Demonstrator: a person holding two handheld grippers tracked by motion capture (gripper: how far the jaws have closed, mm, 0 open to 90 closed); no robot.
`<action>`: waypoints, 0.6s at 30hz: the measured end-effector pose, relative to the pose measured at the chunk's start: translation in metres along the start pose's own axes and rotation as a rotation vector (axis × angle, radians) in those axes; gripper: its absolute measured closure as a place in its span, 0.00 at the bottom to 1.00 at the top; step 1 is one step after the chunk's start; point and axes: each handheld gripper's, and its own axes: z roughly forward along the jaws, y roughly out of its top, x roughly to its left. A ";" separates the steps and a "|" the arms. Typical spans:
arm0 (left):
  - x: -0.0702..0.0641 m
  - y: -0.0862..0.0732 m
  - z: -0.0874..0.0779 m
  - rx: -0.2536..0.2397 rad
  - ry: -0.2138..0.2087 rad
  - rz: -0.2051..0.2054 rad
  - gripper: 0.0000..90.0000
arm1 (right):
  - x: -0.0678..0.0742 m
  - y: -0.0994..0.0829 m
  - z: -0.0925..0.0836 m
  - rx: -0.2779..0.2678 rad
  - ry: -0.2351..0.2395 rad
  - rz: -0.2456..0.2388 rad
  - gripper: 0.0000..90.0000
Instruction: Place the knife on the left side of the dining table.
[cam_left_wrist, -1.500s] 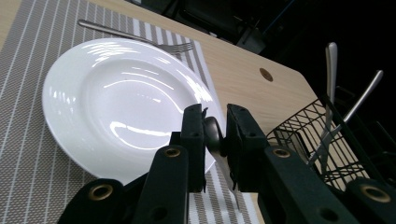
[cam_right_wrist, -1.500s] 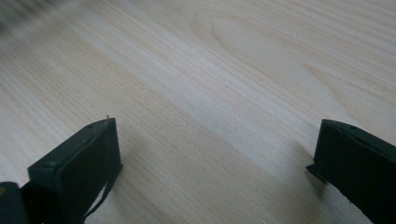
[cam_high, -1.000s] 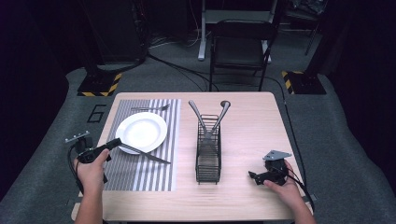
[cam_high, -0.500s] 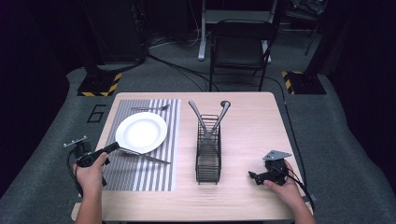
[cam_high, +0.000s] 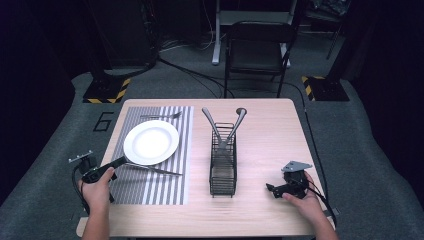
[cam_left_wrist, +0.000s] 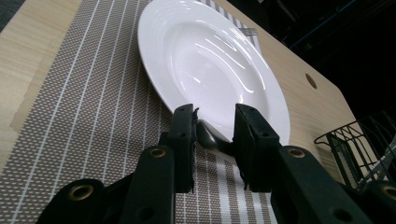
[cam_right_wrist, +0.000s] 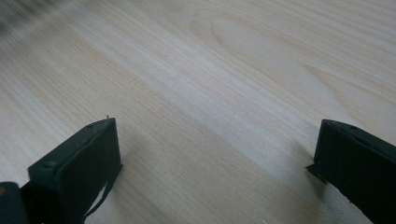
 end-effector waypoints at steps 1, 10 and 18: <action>0.002 -0.001 0.000 0.002 0.000 -0.002 0.76 | 0.000 0.000 0.000 0.000 0.000 -0.001 0.00; 0.011 -0.005 0.005 0.006 0.014 -0.024 0.75 | 0.000 0.000 0.000 0.000 0.000 0.000 0.00; 0.022 -0.009 0.008 0.034 0.025 -0.030 0.74 | 0.000 0.000 0.000 0.000 0.000 0.000 0.00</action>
